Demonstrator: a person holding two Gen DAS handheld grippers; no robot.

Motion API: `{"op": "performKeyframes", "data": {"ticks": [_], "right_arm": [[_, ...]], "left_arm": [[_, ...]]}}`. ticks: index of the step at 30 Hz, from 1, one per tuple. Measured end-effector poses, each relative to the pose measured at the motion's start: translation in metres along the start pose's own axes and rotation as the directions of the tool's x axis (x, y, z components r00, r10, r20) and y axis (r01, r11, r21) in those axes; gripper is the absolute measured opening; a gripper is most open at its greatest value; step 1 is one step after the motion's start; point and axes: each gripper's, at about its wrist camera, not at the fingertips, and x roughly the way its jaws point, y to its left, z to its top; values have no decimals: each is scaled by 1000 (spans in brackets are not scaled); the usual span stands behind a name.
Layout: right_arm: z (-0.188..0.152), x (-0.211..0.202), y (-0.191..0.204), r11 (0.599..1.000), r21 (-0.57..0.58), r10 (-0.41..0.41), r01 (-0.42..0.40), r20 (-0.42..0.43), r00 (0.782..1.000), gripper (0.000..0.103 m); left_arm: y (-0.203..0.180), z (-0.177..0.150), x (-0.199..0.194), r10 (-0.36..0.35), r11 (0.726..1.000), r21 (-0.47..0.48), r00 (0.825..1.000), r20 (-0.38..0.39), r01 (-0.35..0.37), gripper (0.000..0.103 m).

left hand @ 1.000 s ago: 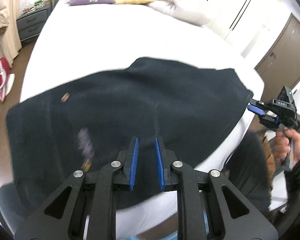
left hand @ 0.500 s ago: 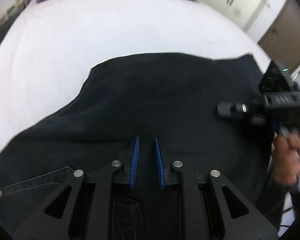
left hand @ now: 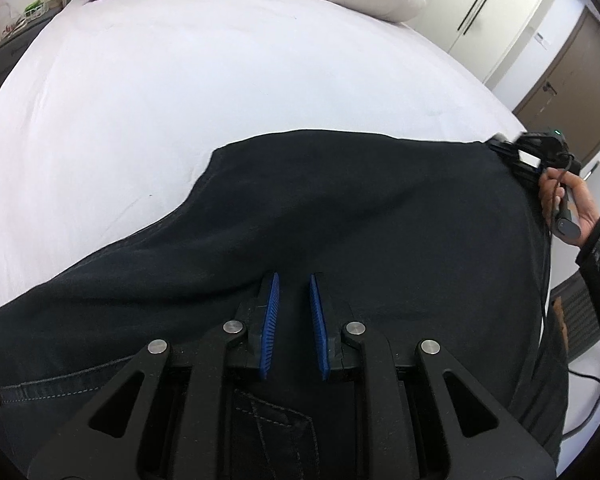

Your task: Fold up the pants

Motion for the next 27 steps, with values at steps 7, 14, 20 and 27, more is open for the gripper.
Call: {"op": "performKeyframes", "data": {"ticks": [7,14,20,27], "right_arm": [[-59,-72,15,994,-99,44,-41,28,999,8],[-205,6,41,970,-165,113,-178,-343,933,0],[-160,-37,-11,985,-63,151,-161,-142,978,0],[-89,-111,-105,979,146,129,-143,105,986,0]], "left_arm": [[-10,-7,-18,53,998,-21,999,10,-52,16],[-49,-27,-14,36,999,41,999,-10,-35,16],[-30,-38,-26,12,999,-33,1000,19,-12,16],[-13,-55,-32,18,999,-39,999,43,-16,16]]}}
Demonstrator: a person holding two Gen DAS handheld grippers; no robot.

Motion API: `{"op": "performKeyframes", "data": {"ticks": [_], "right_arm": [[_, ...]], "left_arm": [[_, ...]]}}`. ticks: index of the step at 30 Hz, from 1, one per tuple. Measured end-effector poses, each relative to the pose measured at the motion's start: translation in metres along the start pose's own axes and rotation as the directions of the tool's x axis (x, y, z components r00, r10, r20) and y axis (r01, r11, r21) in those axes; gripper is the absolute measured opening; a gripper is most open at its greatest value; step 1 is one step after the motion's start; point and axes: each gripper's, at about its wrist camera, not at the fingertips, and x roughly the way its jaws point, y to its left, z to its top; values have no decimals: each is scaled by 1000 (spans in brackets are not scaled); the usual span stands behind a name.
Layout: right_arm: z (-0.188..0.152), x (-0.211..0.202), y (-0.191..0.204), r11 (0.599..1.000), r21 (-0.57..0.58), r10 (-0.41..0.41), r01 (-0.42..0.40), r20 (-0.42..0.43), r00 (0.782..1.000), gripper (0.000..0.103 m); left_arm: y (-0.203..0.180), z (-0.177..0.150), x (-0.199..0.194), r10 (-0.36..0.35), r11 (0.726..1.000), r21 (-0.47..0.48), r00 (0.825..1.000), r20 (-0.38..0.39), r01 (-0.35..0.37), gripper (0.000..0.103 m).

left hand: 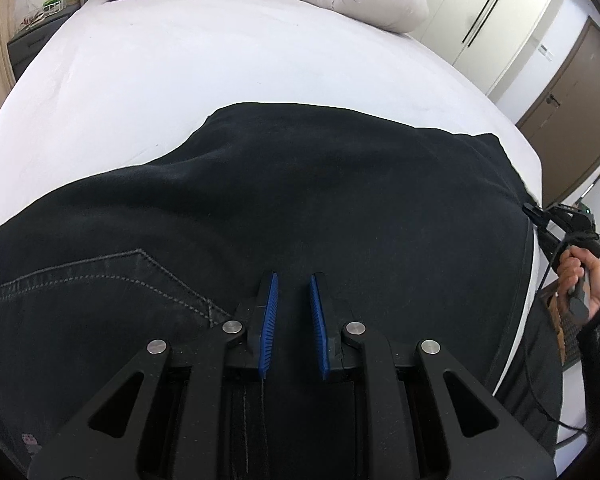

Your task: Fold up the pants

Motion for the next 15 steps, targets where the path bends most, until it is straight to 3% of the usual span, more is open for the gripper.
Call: {"op": "performKeyframes", "data": {"ticks": [4,7,9,10,13,14,15], "right_arm": [[2,-9,4,1000,-9,-25,25,17,1000,0],[2,-31,-2,997,54,-69,64,98,993,0],[-17,-44,20,991,54,-127,120,156,980,6],[-25,-42,31,995,43,-99,93,157,983,6],[-61,-23,75,996,-78,44,-45,-11,999,6],[-85,-4,94,987,-129,85,-99,-106,991,6],[-110,15,110,975,-164,115,-153,-220,969,6]], "left_arm": [[6,-7,-6,-4,1000,-17,1000,2,4,16],[6,-8,-10,-5,1000,-23,1000,-1,5,16],[7,-8,-14,-10,999,-33,1000,-1,10,16],[4,-4,-14,-16,999,-42,1000,3,16,16],[6,3,-24,-49,997,-60,999,11,50,16],[3,10,-24,-53,997,-53,998,20,54,16],[0,15,-24,-55,998,-42,998,29,56,16]]}}
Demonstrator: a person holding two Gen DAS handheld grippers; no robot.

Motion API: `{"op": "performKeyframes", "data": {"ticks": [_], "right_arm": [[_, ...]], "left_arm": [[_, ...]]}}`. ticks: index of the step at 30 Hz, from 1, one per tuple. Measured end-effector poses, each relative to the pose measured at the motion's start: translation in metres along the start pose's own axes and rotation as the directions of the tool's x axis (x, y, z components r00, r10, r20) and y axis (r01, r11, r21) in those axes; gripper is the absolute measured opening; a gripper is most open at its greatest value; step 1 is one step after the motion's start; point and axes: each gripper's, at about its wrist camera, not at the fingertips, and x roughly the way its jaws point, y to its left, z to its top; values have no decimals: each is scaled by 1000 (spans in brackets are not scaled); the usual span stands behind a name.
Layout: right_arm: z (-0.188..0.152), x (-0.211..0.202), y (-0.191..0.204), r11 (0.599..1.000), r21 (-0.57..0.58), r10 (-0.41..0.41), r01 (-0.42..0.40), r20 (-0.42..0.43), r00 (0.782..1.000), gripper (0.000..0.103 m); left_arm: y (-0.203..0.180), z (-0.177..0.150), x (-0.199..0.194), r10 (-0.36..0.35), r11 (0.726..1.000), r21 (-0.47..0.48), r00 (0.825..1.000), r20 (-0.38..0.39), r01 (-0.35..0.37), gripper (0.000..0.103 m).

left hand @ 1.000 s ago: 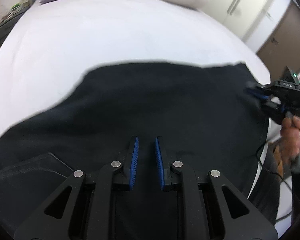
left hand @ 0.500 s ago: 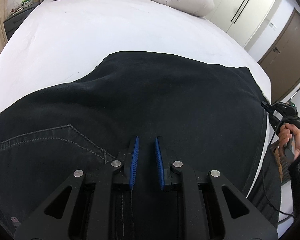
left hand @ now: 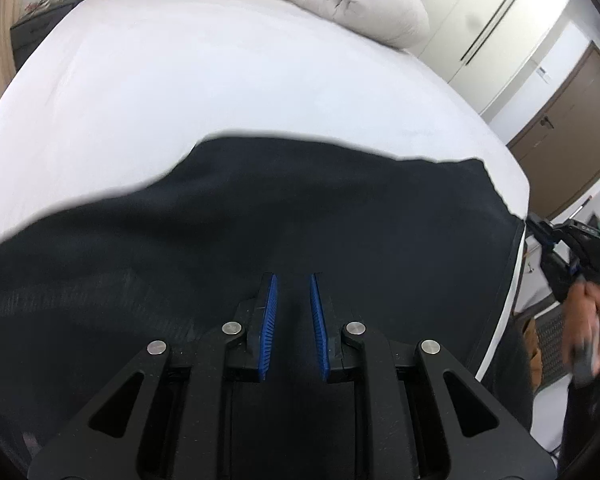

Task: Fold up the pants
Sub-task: 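Lay the jeans down with the left gripper while the right gripper regrasps the hem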

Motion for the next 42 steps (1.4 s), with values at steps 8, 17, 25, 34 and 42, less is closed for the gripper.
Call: {"op": "performKeyframes", "data": {"ticks": [8,17,25,34,42], "right_arm": [[-105,164,32,998,-57,-40,16,-468,883,0],[-36,117,-19,997,1,-72,74,-205,976,0],[25,-11,-68,981,83,-183,175,100,978,13],[17,-114,-92,984,150,-139,100,280,950,66],[28,-67,-107,967,252,-83,22,236,968,54]], "left_arm": [[41,-1,1,38,998,55,997,-62,-35,16],[138,-18,-45,-69,998,-6,997,25,69,16],[159,-18,-59,-3,1000,-2,999,50,3,16],[124,-3,-93,41,997,-65,988,149,-32,16],[43,14,-16,-104,994,-40,995,5,104,16]]}}
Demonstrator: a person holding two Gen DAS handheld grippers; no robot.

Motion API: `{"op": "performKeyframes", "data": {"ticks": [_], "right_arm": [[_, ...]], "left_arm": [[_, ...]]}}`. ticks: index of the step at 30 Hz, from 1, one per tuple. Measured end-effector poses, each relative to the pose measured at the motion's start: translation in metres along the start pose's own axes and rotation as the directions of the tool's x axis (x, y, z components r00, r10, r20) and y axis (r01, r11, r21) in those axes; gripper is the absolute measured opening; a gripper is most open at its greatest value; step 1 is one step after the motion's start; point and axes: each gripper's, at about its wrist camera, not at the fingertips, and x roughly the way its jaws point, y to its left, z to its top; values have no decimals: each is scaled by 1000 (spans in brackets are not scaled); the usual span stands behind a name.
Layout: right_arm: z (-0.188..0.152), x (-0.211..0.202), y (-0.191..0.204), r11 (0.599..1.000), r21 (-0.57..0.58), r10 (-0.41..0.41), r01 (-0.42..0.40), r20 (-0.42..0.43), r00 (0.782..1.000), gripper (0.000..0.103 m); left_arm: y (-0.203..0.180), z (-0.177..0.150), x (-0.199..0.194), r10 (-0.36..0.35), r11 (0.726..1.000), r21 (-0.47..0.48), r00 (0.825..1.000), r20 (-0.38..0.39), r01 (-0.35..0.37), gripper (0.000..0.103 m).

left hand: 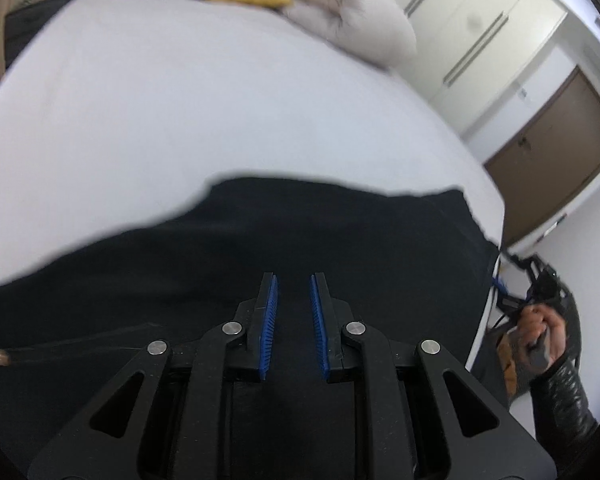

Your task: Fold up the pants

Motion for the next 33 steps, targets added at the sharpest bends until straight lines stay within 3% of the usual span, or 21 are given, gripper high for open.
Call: {"op": "performKeyframes", "data": {"ticks": [3,7,13,15,17,18,26,28,30,32,33], "right_arm": [[8,7,1,1000,5,14,-14,-2,1000,54],[18,16,4,1000,2,28,-28,-22,999,54],[25,15,9,999,-28,26,-27,-29,999,52],[27,17,13,999,-47,16,-18,-35,999,45],[30,21,14,999,-55,1,-4,-48,999,19],[31,23,13,998,-56,-14,10,-57,998,13],[21,20,30,986,-146,-83,79,-20,996,10],[11,19,51,970,-222,-102,97,-10,995,10],[-11,21,83,927,-354,-136,125,-8,991,10],[-44,28,116,857,-497,-169,137,-18,985,10],[-70,33,135,800,-584,-188,135,-31,982,10]], "left_arm": [[4,-11,26,18,999,-29,996,-93,-21,16],[21,-17,30,-57,993,-104,996,-68,49,16],[17,-19,36,-33,997,-75,997,-63,28,16],[18,-19,37,-37,996,-78,997,-61,32,16],[17,-21,39,-36,997,-75,998,-59,32,16],[17,-21,39,-34,997,-72,998,-58,30,16],[18,-22,39,-42,996,-78,998,-48,39,16],[21,-21,38,-49,995,-87,998,-46,45,16],[23,-21,37,-57,994,-96,997,-43,53,16],[26,-20,33,-61,991,-123,998,-30,57,16],[28,-20,30,-61,989,-137,998,-23,58,16]]}}
